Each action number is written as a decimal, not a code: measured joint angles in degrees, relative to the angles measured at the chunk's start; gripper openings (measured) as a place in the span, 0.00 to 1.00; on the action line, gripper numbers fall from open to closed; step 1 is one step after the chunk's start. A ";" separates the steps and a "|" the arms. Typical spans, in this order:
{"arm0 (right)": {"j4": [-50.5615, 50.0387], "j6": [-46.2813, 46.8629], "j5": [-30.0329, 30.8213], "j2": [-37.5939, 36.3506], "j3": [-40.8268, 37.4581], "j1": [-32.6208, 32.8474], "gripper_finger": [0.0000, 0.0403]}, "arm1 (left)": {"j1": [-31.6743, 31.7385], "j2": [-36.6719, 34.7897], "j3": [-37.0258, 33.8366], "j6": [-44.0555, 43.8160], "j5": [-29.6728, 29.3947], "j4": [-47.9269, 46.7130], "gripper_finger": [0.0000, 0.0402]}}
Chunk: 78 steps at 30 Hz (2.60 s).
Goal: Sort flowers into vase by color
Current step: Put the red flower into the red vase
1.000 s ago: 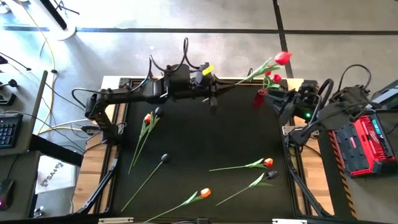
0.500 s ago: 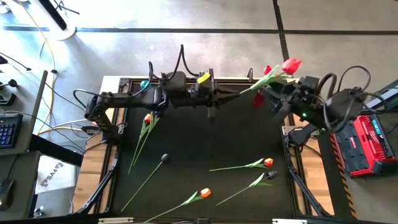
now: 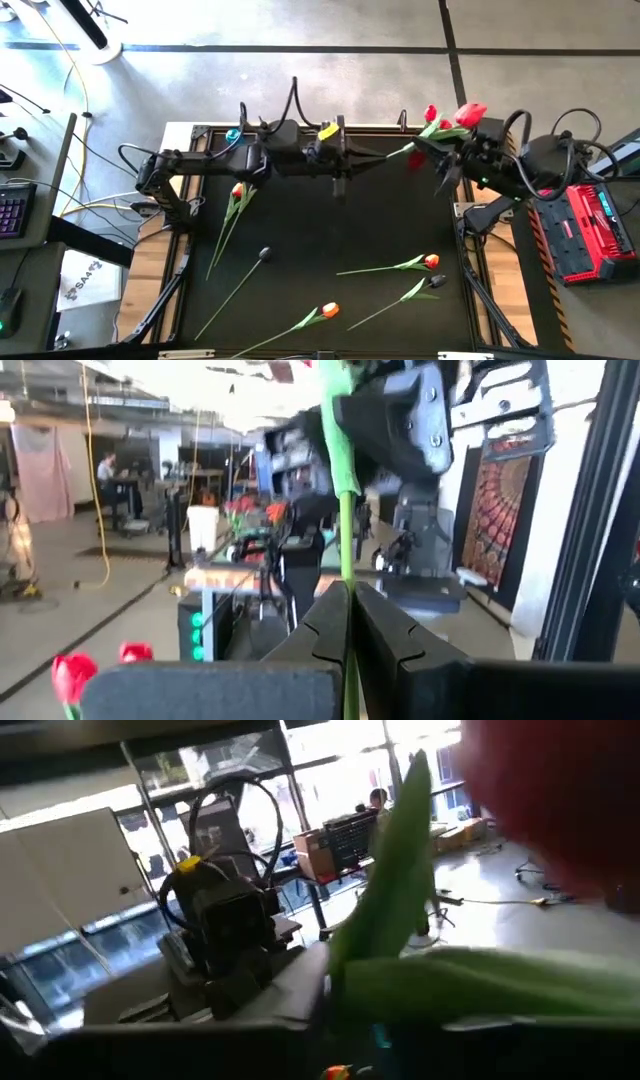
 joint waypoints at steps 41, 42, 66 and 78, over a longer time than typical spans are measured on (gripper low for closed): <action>-57.84 25.16 12.63 -16.20 -0.20 -22.59 0.00 | 1.62 -0.07 0.00 -7.56 -1.61 -18.59 0.26; -60.83 28.14 11.06 -15.80 -0.20 -23.39 0.00 | 1.62 -0.07 0.00 -7.66 -1.63 -18.39 0.26; -47.96 31.67 -3.61 -11.56 -13.32 -48.73 0.00 | 5.73 -0.04 0.02 -18.12 2.55 -16.07 0.26; -39.45 19.55 -8.88 -5.95 -13.33 -54.32 0.00 | 5.55 -0.04 0.02 -17.09 2.92 -22.91 0.26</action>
